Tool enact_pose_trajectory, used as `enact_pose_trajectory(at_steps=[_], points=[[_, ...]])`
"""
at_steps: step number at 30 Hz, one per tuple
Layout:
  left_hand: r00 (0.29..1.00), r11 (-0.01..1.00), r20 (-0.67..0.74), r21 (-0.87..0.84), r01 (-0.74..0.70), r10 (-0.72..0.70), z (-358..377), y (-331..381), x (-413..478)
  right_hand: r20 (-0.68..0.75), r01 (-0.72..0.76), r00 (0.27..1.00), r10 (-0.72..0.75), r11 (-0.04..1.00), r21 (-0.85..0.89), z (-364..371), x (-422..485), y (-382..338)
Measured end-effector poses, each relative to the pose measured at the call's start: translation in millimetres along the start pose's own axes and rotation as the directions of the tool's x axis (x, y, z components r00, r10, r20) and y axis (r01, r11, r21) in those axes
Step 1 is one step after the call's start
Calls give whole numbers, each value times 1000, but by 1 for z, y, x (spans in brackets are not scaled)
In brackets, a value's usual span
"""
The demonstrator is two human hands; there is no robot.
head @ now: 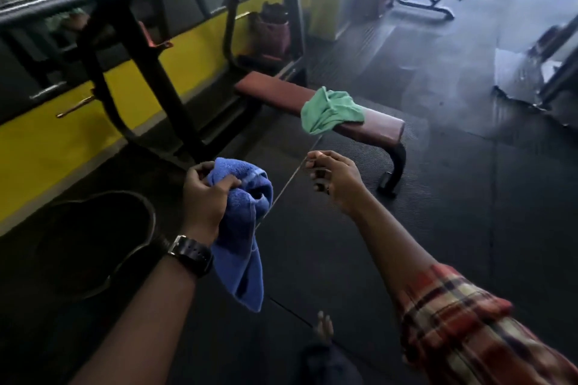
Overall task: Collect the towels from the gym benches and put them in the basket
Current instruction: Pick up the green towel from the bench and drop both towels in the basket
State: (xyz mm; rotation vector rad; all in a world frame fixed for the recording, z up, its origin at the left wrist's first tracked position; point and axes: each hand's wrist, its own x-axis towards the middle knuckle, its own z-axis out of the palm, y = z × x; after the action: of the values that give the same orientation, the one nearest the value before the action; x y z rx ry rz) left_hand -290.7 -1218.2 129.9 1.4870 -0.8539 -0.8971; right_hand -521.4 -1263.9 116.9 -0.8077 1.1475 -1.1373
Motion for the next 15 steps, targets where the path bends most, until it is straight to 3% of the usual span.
enact_pose_trajectory(at_steps=[9, 15], points=[[985, 998, 171, 69, -5, -7, 150, 1, 141, -72, -37, 996, 49, 987, 156, -59, 200, -37], [989, 995, 146, 100, 10, -24, 237, 13, 223, -97, -81, 990, 100, 980, 182, -82, 311, -55]])
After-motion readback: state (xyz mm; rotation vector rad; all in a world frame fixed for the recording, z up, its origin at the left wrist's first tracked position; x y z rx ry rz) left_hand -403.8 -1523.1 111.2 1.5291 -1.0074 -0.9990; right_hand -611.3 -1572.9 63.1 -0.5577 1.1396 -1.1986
